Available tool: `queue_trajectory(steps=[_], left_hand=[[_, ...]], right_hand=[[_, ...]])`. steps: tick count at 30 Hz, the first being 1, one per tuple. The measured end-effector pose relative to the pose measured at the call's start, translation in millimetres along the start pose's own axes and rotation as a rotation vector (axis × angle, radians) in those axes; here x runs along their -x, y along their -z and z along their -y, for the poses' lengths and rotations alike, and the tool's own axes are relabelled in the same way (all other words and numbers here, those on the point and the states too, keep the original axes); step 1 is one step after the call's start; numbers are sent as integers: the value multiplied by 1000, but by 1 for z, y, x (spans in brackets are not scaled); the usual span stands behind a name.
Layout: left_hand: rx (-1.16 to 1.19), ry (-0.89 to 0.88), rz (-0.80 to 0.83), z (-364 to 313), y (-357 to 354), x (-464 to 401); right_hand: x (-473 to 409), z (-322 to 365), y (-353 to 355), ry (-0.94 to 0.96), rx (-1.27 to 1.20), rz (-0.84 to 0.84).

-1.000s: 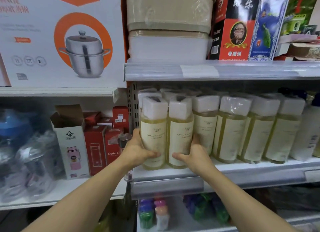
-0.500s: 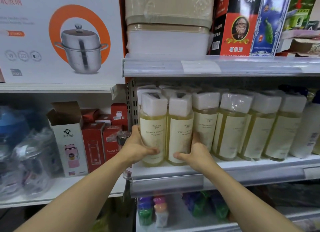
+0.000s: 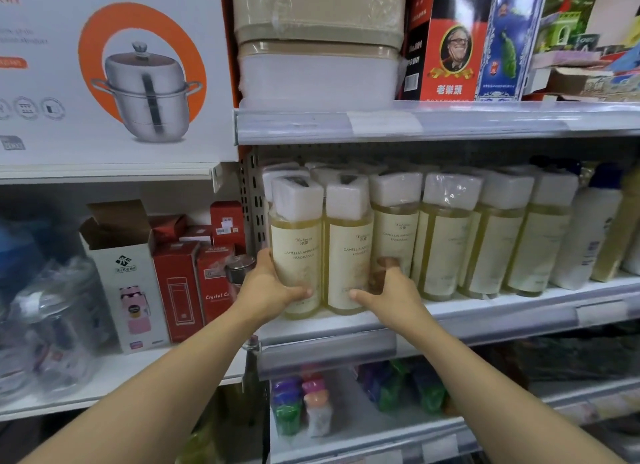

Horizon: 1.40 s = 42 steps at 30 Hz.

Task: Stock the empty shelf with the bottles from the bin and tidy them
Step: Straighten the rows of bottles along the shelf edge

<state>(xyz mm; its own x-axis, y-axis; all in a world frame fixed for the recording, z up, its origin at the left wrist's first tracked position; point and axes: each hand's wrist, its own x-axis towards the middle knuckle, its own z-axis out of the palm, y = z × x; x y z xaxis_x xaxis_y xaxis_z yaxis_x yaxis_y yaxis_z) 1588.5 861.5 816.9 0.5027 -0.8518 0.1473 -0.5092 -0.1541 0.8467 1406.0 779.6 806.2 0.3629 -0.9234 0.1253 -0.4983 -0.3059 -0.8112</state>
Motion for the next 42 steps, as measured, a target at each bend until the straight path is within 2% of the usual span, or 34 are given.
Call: queue_trajectory(steps=[3,8,11,15,20,26,34,39,42], left_hand=[[-22,-3,-89,-2,-3,8],[-166,-15,-429,-20,-20,25],[-206,-69,-513,-36,-39,38],[-290,-176,-488,-60,-77,51],[-376,-343,-442,-92,-110,47],[-580,-412,-438,-139,-119,30],[-730,-435,-334,-176,-125,-1],[-820,-475,-237,-187,-128,-17],[-842,-433,-178,-204,-127,-30]], right_hand=[[9,-5,16,-24,10,-82],[12,-20,49,-11,27,-163],[9,-27,64,13,37,-165],[8,-36,78,101,6,-136],[0,-48,99,202,-2,-197],[-3,-63,126,255,-43,-228],[-6,-74,143,247,-85,-322],[-3,-89,168,152,-75,-429],[-8,-105,193,93,-56,-411]])
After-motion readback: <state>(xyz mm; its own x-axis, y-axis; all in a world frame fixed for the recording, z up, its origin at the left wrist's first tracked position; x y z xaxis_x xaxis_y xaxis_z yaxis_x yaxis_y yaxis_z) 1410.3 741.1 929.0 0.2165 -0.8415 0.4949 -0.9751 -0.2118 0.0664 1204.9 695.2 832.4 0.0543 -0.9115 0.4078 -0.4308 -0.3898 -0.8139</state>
